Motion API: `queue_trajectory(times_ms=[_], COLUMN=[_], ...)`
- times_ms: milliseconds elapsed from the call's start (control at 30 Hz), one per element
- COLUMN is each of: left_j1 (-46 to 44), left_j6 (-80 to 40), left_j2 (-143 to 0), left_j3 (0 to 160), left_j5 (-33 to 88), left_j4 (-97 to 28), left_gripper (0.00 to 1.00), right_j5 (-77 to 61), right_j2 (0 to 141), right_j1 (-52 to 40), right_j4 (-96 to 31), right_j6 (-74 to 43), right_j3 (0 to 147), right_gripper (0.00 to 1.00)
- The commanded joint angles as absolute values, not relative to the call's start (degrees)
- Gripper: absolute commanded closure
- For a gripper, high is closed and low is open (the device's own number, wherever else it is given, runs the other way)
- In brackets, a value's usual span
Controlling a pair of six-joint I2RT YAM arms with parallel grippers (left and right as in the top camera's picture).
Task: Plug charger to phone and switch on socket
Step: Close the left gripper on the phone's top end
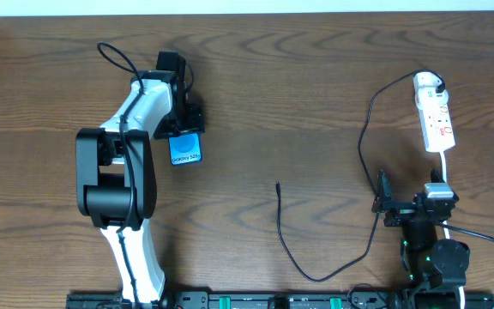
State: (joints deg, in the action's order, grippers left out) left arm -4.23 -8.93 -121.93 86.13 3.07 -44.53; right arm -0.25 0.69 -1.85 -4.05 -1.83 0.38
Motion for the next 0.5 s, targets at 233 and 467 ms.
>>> queue_trajectory(times_ms=[233, 467], left_j1=[-3.9, -3.9], left_j6=[-8.7, -8.7], left_j2=[-124.6, -124.6], left_j3=[85.3, 85.3], left_j5=[2.4, 2.4], left_j4=[-44.9, -44.9], left_gripper=[0.35, 0.45], right_j5=[-0.4, -0.4], right_j2=[0.3, 0.3], right_j1=[-2.3, -2.3], right_j4=[-4.3, -4.3], right_j6=[-0.8, -0.8], right_j3=[0.3, 0.3], right_gripper=[0.01, 0.01])
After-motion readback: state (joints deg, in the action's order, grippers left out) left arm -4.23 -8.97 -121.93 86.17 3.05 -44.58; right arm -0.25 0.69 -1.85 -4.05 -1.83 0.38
